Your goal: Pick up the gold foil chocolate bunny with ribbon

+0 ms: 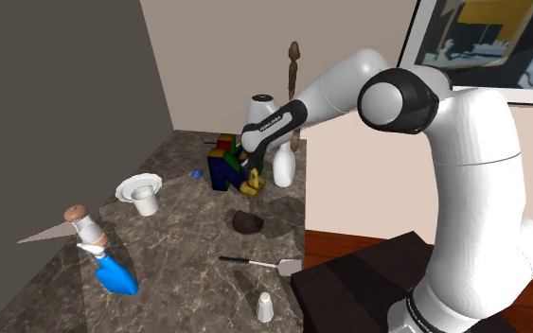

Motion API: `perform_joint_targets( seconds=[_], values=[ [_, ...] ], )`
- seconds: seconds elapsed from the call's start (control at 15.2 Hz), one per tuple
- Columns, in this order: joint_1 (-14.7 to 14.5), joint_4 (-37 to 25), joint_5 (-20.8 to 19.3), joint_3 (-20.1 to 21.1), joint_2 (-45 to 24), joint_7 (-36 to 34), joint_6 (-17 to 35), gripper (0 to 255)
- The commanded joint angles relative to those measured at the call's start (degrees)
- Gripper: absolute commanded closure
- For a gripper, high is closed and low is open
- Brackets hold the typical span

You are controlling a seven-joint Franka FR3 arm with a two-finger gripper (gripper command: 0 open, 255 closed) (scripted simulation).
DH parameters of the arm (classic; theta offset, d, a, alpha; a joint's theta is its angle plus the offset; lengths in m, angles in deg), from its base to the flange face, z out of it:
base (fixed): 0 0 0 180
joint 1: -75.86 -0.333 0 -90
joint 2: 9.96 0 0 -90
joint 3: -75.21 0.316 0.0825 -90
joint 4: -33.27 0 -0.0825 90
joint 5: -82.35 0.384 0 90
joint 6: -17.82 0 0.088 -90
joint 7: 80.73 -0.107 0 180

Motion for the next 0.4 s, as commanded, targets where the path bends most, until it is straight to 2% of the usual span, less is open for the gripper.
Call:
perform_joint_targets(
  seconds=[0.0, 0.33],
  values=[
    [0.12, -0.17, 0.2, 0.17, 0.97, 0.09, -1.13, 255],
    [0.3, -0.48, 0.53, 0.41, 2.46, 0.22, -2.91, 255]
  ],
)
